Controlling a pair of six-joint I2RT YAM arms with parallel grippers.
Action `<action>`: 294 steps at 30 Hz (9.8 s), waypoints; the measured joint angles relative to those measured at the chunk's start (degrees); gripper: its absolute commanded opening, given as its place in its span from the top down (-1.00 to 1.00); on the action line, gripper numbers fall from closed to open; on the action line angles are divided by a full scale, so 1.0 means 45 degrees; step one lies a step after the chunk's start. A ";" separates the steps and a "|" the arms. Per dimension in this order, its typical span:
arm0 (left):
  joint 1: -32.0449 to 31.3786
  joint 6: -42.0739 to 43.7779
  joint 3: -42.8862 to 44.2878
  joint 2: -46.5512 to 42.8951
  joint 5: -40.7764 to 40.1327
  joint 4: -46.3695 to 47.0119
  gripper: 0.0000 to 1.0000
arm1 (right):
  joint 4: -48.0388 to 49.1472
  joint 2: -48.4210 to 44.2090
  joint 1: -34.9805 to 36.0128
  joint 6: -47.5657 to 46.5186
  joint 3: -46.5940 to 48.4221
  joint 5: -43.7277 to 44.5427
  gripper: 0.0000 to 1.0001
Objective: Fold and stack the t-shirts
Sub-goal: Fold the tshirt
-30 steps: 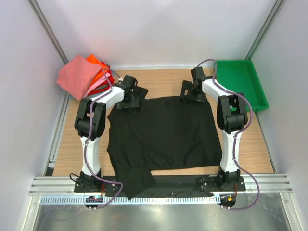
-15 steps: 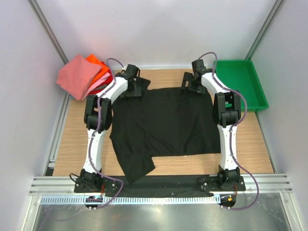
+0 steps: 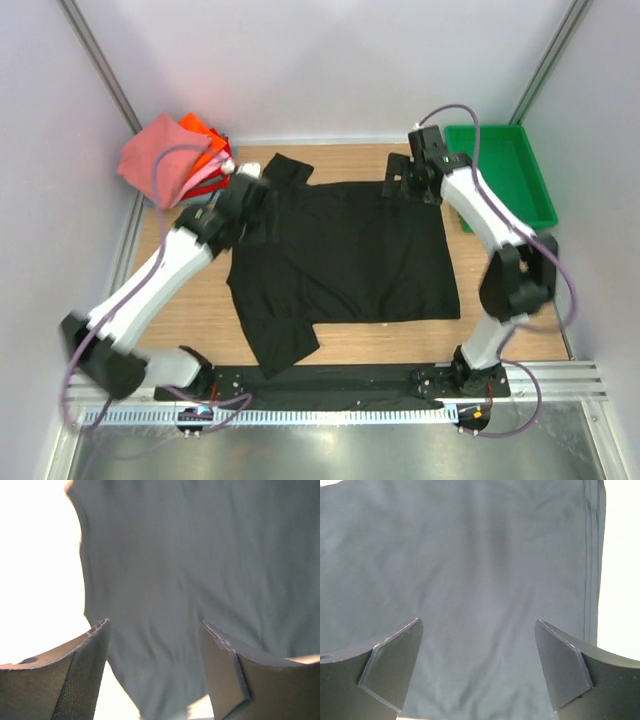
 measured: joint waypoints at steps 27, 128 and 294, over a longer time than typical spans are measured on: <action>-1.0987 -1.3231 -1.1812 -0.7242 0.0602 0.0325 -0.11 | -0.1054 -1.0652 0.1603 0.2365 -0.8004 0.0243 -0.99; -0.6455 -0.6130 -0.6023 -0.5421 -0.0976 -0.2278 1.00 | 0.0248 -1.2517 -0.5343 0.5348 -1.1953 -0.1681 0.98; 0.5051 -0.2963 -0.9049 -0.1729 0.2477 0.4716 -0.36 | 0.1977 -0.5945 -0.4673 0.1710 -1.0059 -0.0797 -0.69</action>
